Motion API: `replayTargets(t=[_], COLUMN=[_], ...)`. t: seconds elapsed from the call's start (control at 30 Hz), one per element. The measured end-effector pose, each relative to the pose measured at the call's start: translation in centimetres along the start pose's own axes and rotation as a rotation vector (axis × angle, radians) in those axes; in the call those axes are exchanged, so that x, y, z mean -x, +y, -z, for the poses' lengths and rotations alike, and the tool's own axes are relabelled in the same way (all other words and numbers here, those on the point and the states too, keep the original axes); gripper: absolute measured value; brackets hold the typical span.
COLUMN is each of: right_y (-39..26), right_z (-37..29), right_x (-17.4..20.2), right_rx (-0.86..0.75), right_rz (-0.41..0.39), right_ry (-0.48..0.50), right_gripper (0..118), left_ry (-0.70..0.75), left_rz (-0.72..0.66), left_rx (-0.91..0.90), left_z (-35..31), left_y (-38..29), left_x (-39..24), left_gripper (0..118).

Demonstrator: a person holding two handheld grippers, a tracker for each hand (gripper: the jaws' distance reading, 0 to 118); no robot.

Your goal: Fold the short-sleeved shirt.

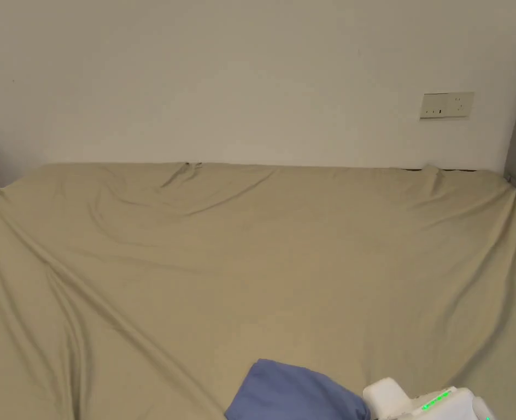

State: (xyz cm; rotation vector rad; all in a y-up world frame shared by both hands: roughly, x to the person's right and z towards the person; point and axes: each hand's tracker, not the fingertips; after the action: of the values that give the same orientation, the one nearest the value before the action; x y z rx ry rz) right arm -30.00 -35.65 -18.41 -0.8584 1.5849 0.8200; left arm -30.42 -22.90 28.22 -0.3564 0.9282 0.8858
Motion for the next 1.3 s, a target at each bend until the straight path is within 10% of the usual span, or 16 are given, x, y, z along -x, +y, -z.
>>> replayTargets(t=[0.1, 0.23, 0.53, 0.83, 1.3], right_y=[-1.7, -4.2, -6.9, -0.7, 16.1], right_z=[-1.8, -7.8, -26.2, -41.0, -52.1], right_x=[3.7, 7.2, 14.3, 3.9, -6.3], right_rx=[-0.098, -0.347, -0.927, -1.179, -1.186], right_rz=[-0.145, -0.028, -0.213, 0.233, 0.348], right_ry=[-0.091, -0.135, -0.671, -0.503, -0.618], right_gripper=[4, 4, 4, 4, 4], left_ry=[0.02, 0.027, -0.05, -0.12, 0.078], left_rz=[0.013, 0.015, 0.029, 0.242, 0.358], left_rx=[-0.006, -0.016, -0.158, -0.425, -0.523], left_z=[-0.6, -1.8, -6.7, -9.5, -2.9], left_y=[-0.2, -0.4, 0.0, 12.7, 35.0], left_x=[-0.2, 0.3, -2.7, -13.3, -29.2], left_gripper=[4, 3, 4, 3, 3])
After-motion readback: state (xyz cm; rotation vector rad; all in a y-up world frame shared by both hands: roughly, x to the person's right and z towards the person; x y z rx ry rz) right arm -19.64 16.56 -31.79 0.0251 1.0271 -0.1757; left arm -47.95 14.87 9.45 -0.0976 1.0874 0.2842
